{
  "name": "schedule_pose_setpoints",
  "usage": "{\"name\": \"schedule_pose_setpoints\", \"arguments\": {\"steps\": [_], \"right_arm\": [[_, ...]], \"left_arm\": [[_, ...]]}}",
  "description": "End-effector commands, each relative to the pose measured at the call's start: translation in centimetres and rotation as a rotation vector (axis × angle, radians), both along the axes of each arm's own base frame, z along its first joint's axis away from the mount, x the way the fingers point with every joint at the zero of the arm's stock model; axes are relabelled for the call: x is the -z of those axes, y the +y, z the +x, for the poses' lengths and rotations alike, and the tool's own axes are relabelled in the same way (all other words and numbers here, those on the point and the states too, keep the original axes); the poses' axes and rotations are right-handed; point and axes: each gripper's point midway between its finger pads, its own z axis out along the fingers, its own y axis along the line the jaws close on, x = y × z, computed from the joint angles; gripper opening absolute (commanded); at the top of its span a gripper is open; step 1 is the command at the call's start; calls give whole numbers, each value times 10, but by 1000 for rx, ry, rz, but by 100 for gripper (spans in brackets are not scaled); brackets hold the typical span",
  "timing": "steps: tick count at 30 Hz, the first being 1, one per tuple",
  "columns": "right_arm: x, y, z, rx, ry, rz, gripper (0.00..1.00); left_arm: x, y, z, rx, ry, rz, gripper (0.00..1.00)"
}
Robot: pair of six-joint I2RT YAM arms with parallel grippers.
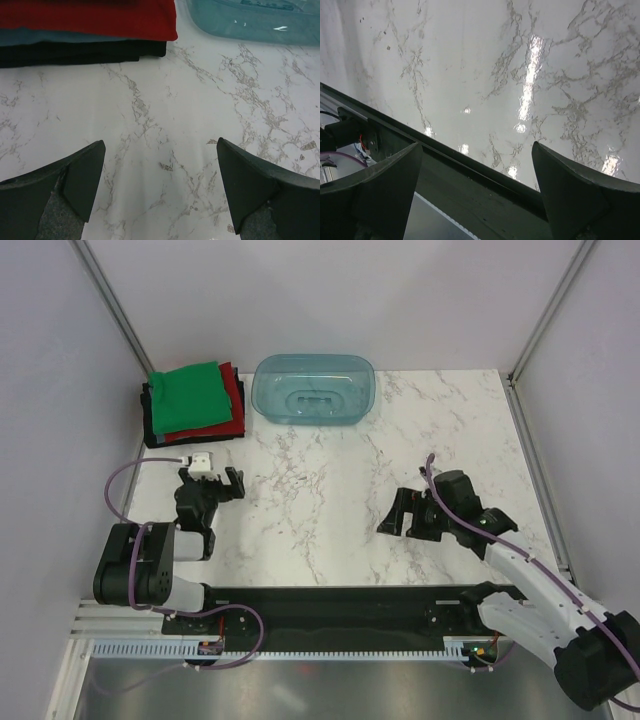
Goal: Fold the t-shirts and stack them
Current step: Reset both grippers
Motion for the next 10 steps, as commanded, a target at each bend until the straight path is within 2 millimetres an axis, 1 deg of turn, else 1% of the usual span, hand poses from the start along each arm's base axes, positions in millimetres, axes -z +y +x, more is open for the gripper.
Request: {"name": "schedule_pose_setpoints", "arguments": {"steps": [1,2,3,5,6,7,8,10], "right_arm": [[-26,9,32,38,-116,29,98],[-30,10,39,47,-137,36,98],[-28,12,43,52,-128,38,98],[-34,20,53,47,-161,70,98],[-38,28,53,23,-165,111,98],[-36,30,54,18,-173,128,98],[-47,35,63,19,-233,165,98],[-55,33,75,48,-303,158,98]], "left_arm": [[-21,-1,10,26,-79,60,100],[-20,-1,10,26,-78,60,100],[-21,-2,10,27,-79,60,100],[-21,-1,10,24,-79,61,100],[-20,-1,10,26,-78,60,100],[-21,-1,10,26,-81,60,100],[-21,-1,10,23,-79,61,100],[-21,-1,10,24,-79,61,100]]}}
